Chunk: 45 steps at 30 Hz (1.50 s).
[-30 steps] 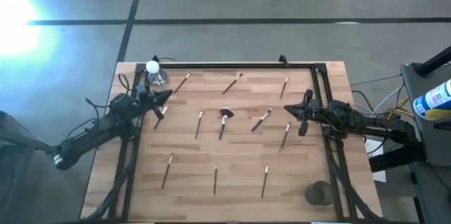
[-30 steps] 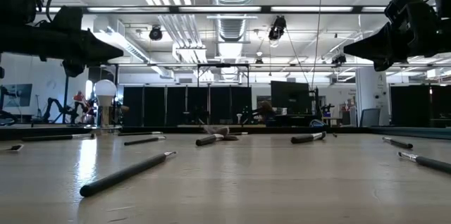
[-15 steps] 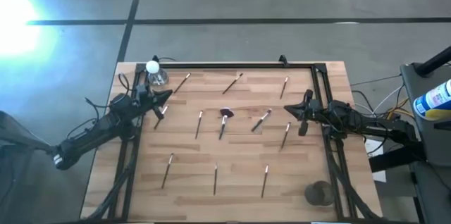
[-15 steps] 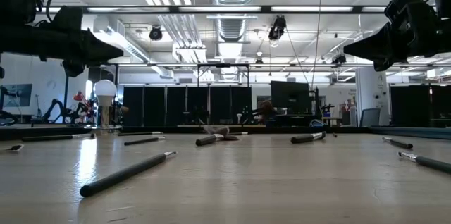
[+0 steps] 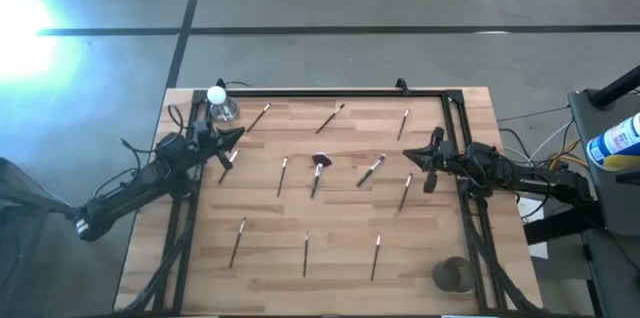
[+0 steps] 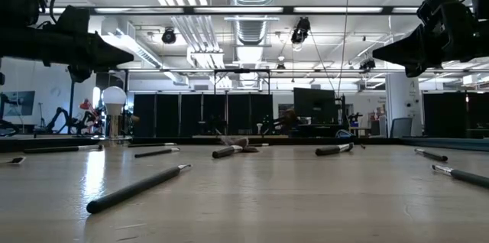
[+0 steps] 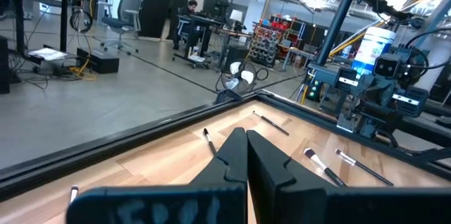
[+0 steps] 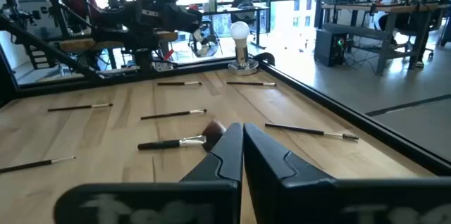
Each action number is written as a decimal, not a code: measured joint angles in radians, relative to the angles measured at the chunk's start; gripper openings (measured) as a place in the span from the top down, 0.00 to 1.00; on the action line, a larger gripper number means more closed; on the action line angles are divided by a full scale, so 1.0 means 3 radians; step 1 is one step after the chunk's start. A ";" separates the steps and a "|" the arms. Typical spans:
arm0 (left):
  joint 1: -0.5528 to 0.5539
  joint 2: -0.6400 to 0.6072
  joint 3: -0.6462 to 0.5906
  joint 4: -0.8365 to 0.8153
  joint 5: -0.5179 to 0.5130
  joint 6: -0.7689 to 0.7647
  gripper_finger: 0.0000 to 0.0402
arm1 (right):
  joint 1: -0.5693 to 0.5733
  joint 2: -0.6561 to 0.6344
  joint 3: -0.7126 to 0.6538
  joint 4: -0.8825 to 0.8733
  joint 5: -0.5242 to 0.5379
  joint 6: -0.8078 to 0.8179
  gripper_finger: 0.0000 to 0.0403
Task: Pick & Place Makeup Brushes
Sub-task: Put the black eyeshadow brush into the makeup holder
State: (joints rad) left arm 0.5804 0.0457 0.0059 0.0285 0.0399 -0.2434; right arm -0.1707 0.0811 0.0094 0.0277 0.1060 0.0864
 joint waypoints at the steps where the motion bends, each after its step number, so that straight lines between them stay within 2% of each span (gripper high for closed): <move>1: 0.0000 0.0000 0.0000 0.0001 0.0000 0.0003 1.00 | 0.0000 0.0000 0.0000 0.0000 0.0001 0.0000 0.98; 16: -0.0004 0.0001 0.0000 0.0002 0.0000 -0.0011 1.00 | 0.0000 0.0000 0.0000 0.0000 0.0000 0.0000 0.98; 29: -0.0003 0.0044 0.0000 0.0038 0.0000 -0.0356 1.00 | 0.0000 0.0000 0.0000 0.0012 0.0001 0.0000 0.98; 33: -0.0003 0.0287 0.0000 -0.0020 -0.0004 -0.0420 1.00 | -0.0001 0.0000 0.0000 0.0016 0.0001 0.0000 0.98; 45: 0.0000 0.1564 0.0157 0.0218 -0.0201 -0.0352 1.00 | -0.0001 0.0000 0.0001 0.0020 0.0001 0.0000 0.98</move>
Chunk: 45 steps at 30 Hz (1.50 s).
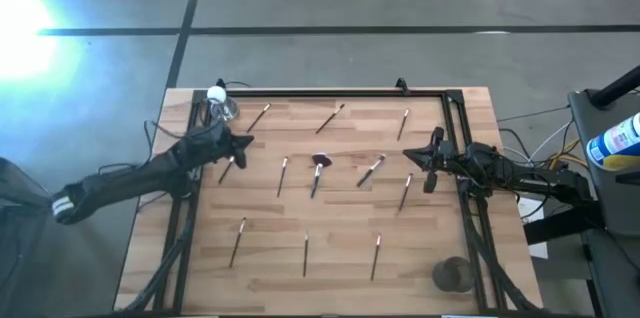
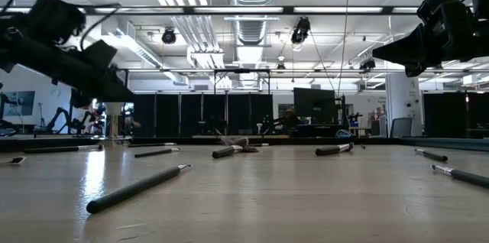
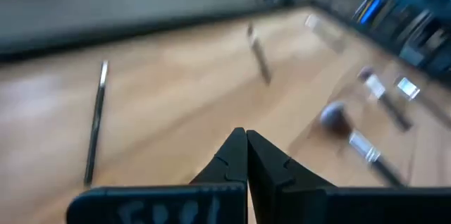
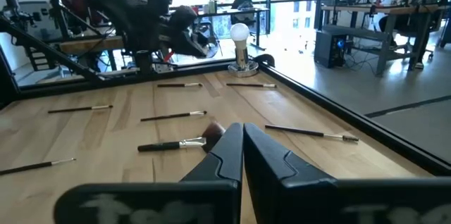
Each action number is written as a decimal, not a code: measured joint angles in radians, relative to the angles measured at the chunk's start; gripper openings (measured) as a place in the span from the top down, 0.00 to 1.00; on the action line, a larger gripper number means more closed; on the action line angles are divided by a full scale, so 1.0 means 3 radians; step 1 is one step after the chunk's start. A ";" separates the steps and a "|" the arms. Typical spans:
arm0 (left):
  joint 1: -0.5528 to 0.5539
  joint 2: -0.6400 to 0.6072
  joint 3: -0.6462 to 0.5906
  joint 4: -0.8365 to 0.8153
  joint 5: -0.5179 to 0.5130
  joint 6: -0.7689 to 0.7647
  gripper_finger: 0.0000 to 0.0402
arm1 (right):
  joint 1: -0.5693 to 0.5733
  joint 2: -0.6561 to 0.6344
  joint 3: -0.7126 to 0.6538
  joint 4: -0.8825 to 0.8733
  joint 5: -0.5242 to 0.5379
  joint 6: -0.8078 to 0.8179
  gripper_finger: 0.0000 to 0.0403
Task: Pick & Place Makeup Brushes
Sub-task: Put the black eyeshadow brush into the makeup holder
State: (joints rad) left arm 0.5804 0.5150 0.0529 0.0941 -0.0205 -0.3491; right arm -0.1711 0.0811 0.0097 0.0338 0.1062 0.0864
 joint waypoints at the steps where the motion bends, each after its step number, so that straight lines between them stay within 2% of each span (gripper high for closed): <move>1: 0.0000 0.0094 0.0040 -0.0061 0.0000 -0.0039 1.00 | 0.0000 0.0000 -0.0001 0.0000 0.0000 0.0000 0.98; 6: -0.0001 0.0539 0.0468 -0.0701 -0.0070 -0.0209 1.00 | 0.0000 0.0000 -0.0001 0.0001 0.0001 -0.0014 0.98; 10: -0.0001 0.0852 0.0872 -0.1433 -0.0439 -0.0198 1.00 | 0.0000 0.0000 -0.0001 0.0043 0.0072 -0.0223 0.98; 14: -0.0001 0.1121 0.1156 -0.1868 -0.0658 -0.0239 1.00 | 0.0001 0.0001 -0.0001 0.0038 0.0094 -0.0329 0.98; 20: 0.0001 0.1461 0.1290 -0.2063 -0.0738 -0.0314 0.99 | 0.0001 0.0001 -0.0001 0.0075 0.0094 -0.0375 0.98; 29: 0.0001 0.1887 0.1281 -0.2042 -0.0725 -0.0553 0.78 | 0.0001 0.0000 -0.0001 0.0207 0.0093 -0.0389 0.98; 34: 0.0001 0.2033 0.1281 -0.2024 -0.0758 -0.0566 0.73 | 0.0001 0.0001 -0.0001 0.0206 0.0093 -0.0403 0.98; 38: 0.0001 0.2102 0.1281 -0.2022 -0.0763 -0.0545 0.77 | 0.0001 0.0000 -0.0001 0.0207 0.0092 -0.0481 0.98; 43: 0.0000 0.2173 0.1263 -0.1945 -0.0767 -0.0462 0.94 | 0.0001 0.0000 -0.0001 0.0169 0.0089 -0.0496 0.98; 45: 0.0000 0.2183 0.1223 -0.1866 -0.0785 -0.0425 0.98 | 0.0001 0.0001 -0.0001 0.0146 0.0085 -0.0415 0.98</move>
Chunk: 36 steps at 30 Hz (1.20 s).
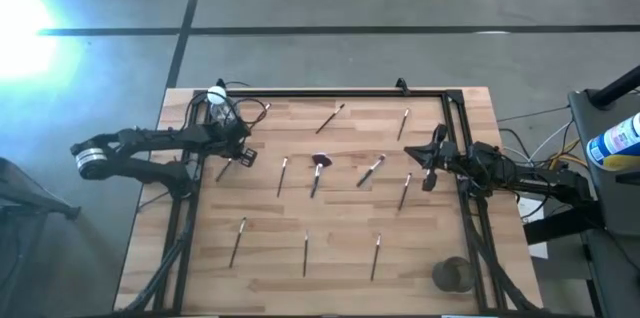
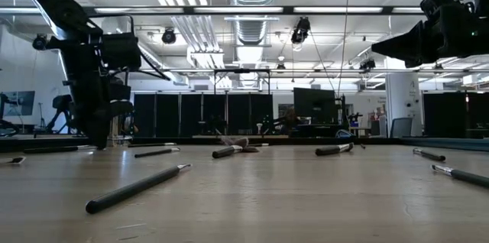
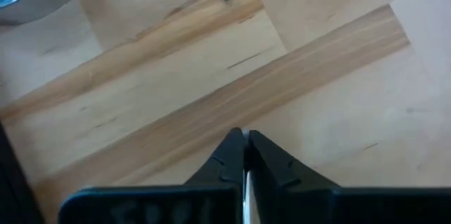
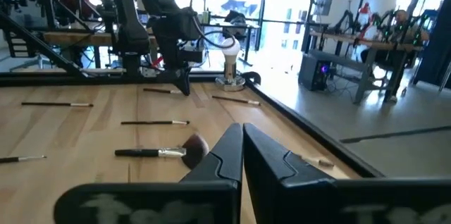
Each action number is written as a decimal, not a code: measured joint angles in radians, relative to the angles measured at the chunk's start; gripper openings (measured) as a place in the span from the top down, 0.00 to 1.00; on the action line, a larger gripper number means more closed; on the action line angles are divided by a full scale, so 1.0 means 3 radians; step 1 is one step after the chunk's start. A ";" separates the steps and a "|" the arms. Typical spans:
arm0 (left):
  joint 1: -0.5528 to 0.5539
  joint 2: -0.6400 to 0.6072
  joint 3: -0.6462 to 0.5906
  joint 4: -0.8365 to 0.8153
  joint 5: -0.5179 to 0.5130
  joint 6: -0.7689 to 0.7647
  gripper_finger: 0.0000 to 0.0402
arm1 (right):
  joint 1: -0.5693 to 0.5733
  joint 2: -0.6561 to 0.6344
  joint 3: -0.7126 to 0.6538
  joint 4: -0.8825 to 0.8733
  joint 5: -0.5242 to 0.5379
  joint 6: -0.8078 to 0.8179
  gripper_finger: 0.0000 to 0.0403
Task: Pick & Place Makeup Brushes
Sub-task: Put the black eyeshadow brush into the makeup holder
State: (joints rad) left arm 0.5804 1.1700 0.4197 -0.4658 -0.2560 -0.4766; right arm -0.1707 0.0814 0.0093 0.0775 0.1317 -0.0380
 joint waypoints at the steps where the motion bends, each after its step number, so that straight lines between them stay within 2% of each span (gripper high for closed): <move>1: 0.0000 0.0003 -0.0014 0.0024 -0.0008 0.0021 0.98 | 0.0000 0.0000 0.0000 0.0001 -0.0002 0.0064 0.98; 7: -0.0021 -0.0152 -0.0039 0.0221 -0.0158 0.0135 1.00 | 0.0000 0.0000 0.0000 0.0015 -0.0001 0.0490 0.98; 11: -0.0120 -0.0315 -0.0060 0.0716 -0.0157 0.0165 1.00 | 0.0000 0.0000 0.0001 0.0026 0.0000 0.0581 0.98; 16: -0.0512 -0.0341 -0.0153 0.1719 -0.0057 0.0184 1.00 | -0.0001 0.0000 0.0001 0.0028 0.0001 0.0667 0.98; 20: -0.0995 -0.0269 -0.0312 0.2869 -0.0048 0.0354 1.00 | 0.0000 0.0000 0.0000 0.0028 -0.0001 0.0694 0.98; 24: -0.1424 -0.0113 -0.0454 0.4030 -0.0042 0.0672 1.00 | 0.0001 0.0007 0.0001 0.0028 -0.0006 0.0705 0.98; 27: -0.1646 0.0081 -0.0501 0.4713 0.0150 0.0891 1.00 | 0.0014 0.0050 0.0000 0.0039 -0.0020 0.0730 0.98; 30: -0.1757 0.0330 -0.0498 0.5201 0.0479 0.1004 1.00 | 0.0067 0.0150 0.0001 0.0067 -0.0029 0.0678 0.98; 36: -0.1786 0.0883 -0.0332 0.5887 0.0747 0.1079 1.00 | 0.0237 0.0555 0.0000 0.0632 -0.0029 0.0646 0.98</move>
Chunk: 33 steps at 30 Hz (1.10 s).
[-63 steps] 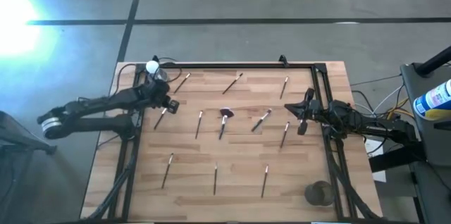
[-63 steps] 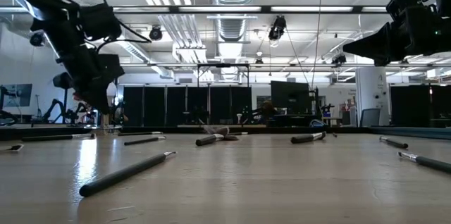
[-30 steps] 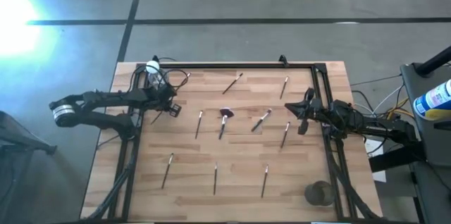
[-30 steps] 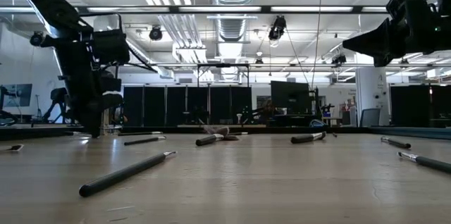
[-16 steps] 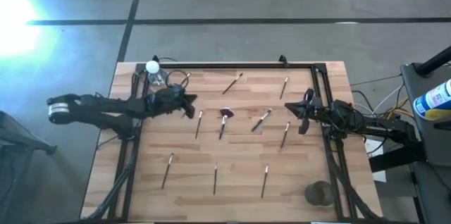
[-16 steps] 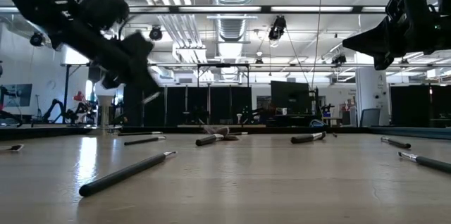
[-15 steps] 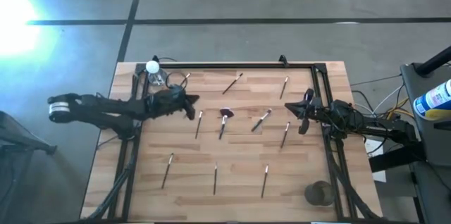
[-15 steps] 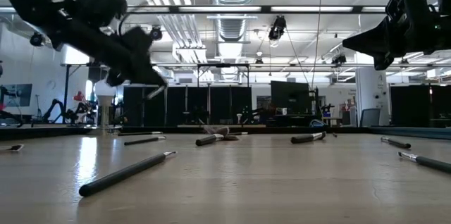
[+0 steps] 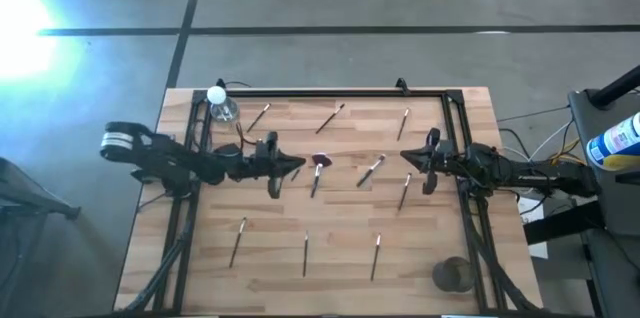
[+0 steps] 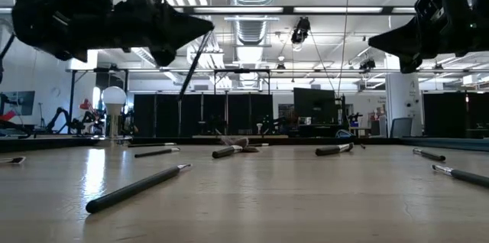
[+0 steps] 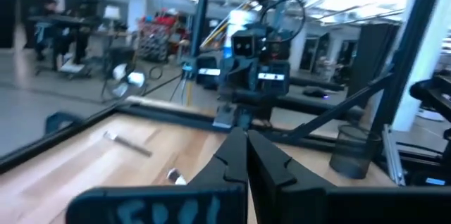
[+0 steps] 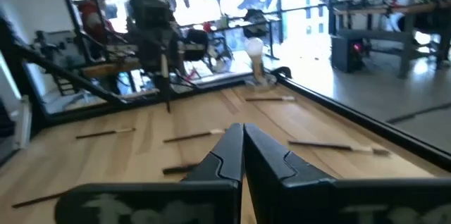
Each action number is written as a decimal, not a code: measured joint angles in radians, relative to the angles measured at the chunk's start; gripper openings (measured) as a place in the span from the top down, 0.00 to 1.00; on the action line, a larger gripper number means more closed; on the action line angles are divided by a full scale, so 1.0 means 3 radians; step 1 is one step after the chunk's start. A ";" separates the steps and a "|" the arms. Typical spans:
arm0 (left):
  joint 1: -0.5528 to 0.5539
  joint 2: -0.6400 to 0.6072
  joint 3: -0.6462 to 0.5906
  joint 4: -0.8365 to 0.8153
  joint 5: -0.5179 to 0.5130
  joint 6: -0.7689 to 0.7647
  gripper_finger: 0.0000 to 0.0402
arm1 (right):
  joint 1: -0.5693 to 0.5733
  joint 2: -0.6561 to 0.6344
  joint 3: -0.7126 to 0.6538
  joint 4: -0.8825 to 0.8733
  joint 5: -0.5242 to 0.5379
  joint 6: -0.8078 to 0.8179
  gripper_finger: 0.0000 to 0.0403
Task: Pick & Place Makeup Brushes
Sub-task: Put the black eyeshadow brush into the makeup holder
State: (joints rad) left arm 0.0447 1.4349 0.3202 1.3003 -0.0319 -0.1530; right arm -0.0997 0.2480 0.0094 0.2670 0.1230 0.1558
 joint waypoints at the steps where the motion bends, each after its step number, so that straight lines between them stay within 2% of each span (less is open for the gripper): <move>1: 0.0009 0.0083 0.0047 0.0076 0.0040 0.0029 1.00 | 0.0028 0.0092 0.0000 0.0112 0.0000 -0.0019 0.98; 9: 0.0143 0.0660 0.0626 0.0267 0.0293 0.0126 1.00 | 0.0076 0.1034 0.0000 0.1134 0.0027 -0.0058 0.98; 13: 0.0292 0.0871 0.0845 0.0268 0.0556 -0.0014 1.00 | 0.0076 0.1470 0.0001 0.1537 0.0028 -0.0061 0.98; 17: 0.0367 0.1037 0.0899 0.0443 0.0587 -0.0104 1.00 | 0.0097 0.1909 0.0000 0.1974 0.0026 0.0021 0.98; 22: 0.0374 0.1056 0.0876 0.0722 0.0685 -0.0079 1.00 | 0.0188 0.2525 0.0008 0.2694 0.0000 0.0013 0.98; 27: 0.0368 0.1056 0.0870 0.0698 0.0731 -0.0078 1.00 | 0.0300 0.3188 0.0314 0.2915 -0.0011 -0.0019 0.95; 33: 0.0339 0.1056 0.0789 0.0691 0.0843 0.0069 1.00 | 0.0359 0.4019 0.0960 0.2915 -0.0014 -0.0078 0.84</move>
State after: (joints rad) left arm 0.1463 1.7515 0.5570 1.5076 0.2209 -0.1324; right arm 0.0079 1.4536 0.2975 1.1416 0.1189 0.1323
